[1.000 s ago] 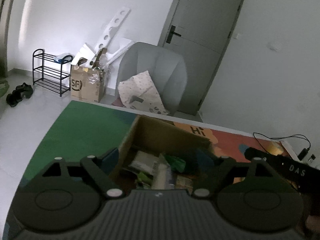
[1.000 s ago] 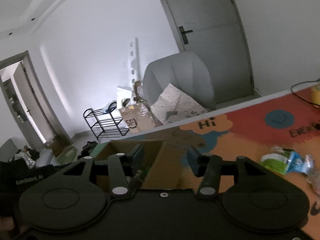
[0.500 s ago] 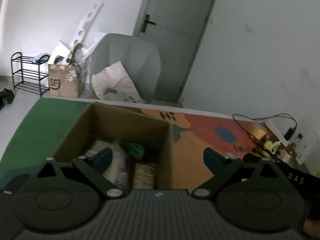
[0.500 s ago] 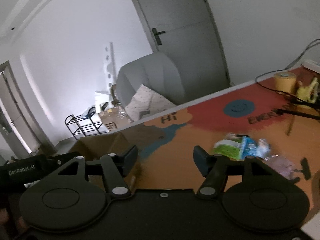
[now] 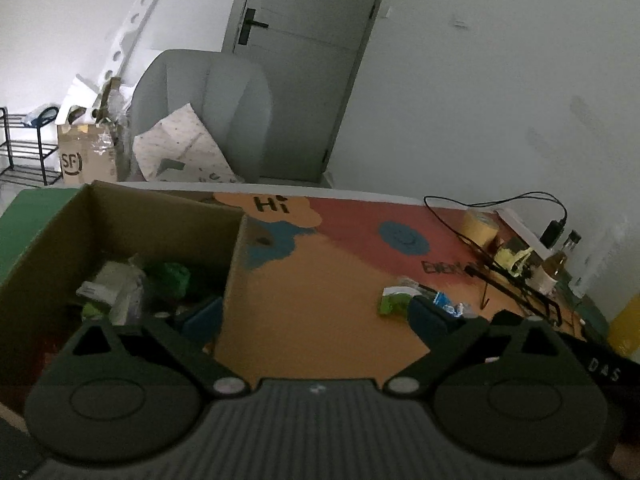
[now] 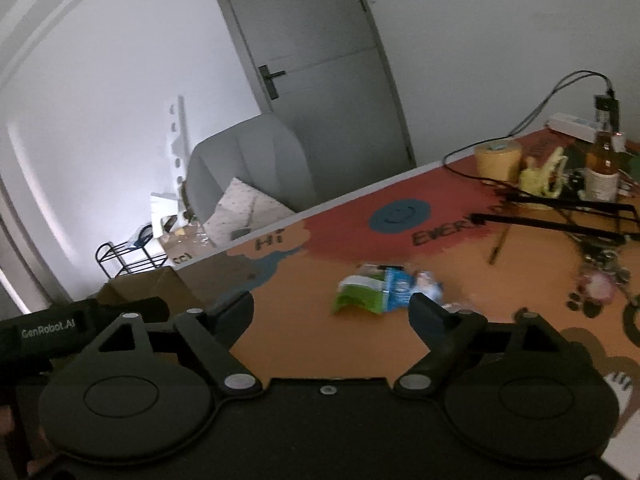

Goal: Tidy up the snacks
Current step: 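Move both tools back toward the green and blue packs on the table, then grasp the green-and-white pack with the left tool while the right tool grasps the small clear pack, then lift both packs and carry them over the cardboard box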

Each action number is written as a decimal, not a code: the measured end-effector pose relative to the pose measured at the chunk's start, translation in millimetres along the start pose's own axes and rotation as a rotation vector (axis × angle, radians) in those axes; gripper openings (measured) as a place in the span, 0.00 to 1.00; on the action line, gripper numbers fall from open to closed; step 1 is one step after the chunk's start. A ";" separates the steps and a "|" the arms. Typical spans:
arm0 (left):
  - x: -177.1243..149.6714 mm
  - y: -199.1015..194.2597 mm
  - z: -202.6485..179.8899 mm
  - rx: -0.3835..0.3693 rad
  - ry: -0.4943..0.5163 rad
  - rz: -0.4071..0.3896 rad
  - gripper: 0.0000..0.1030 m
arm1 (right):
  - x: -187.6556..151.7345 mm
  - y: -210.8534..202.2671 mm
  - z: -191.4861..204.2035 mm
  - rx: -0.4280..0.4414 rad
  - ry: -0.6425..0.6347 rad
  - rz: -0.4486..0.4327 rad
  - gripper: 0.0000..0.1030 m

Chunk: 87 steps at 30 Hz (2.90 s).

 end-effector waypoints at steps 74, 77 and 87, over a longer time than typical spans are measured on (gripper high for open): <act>-36.9 180.7 -91.4 0.014 0.196 0.117 0.44 | -24.8 68.8 -117.8 -0.152 -0.051 0.125 0.42; -37.8 175.1 -88.2 -0.013 0.170 0.135 0.33 | -26.5 70.4 -112.7 -0.178 -0.107 0.125 0.42; -43.3 140.8 -79.6 -0.059 0.137 0.148 0.19 | -29.6 58.5 -101.9 -0.181 -0.075 0.119 0.32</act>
Point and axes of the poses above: each gripper's, at about its wrist camera, not at the fingertips, and y roughly the way its jaws point, z to its left, x to its top, the point moved 8 cm from there along y, roughly the way its jaws point, and after that the axes turned 3 degrees about -y, right-handed, at the moved point
